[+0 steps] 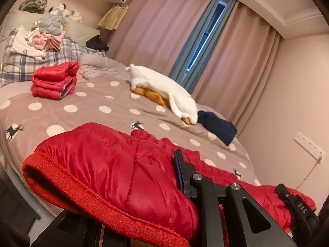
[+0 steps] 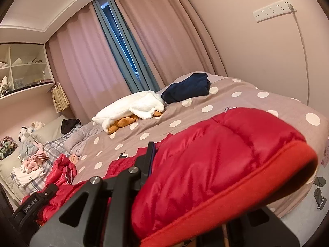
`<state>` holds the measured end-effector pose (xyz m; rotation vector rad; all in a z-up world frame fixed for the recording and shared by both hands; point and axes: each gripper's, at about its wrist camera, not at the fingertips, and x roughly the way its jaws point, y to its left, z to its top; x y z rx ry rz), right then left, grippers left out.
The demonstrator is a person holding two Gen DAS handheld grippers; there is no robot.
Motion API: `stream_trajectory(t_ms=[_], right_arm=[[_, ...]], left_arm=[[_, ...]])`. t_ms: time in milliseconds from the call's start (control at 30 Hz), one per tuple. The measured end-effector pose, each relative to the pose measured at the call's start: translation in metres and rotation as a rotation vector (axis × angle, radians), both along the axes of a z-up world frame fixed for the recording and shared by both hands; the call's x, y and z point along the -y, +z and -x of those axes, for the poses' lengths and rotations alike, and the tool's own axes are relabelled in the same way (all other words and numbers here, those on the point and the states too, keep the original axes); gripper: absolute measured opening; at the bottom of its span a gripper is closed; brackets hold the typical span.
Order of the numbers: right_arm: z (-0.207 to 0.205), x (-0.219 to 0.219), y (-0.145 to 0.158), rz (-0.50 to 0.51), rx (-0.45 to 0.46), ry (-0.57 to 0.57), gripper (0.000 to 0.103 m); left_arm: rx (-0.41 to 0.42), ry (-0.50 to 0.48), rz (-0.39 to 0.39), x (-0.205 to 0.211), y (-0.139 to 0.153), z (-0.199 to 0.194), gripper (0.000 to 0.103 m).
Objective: Fold large clothes
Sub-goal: 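Hold the folded ribbed hem with both tools and press it onto the body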
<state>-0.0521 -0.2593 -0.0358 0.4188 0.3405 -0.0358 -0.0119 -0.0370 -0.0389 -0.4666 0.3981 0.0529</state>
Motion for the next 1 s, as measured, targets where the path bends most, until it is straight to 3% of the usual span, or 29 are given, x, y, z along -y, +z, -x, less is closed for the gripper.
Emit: stream_trajectory(t_ms=[333,667,1000], right_arm=[[0.010,-0.001,0.011,0.013,0.034,-0.001,0.017],[0.009,-0.005,0.011,0.031,0.022,0.000,0.018],[0.019,-0.005,0.018,0.035,0.047,0.000,0.018]], left_arm=[[0.047,-0.008,-0.002,0.002,0.009,0.007,0.020],[0.013,0.003,-0.016,0.002,0.010,0.006,0.020],[0.062,0.001,-0.020,0.003,0.020,0.015,0.020]])
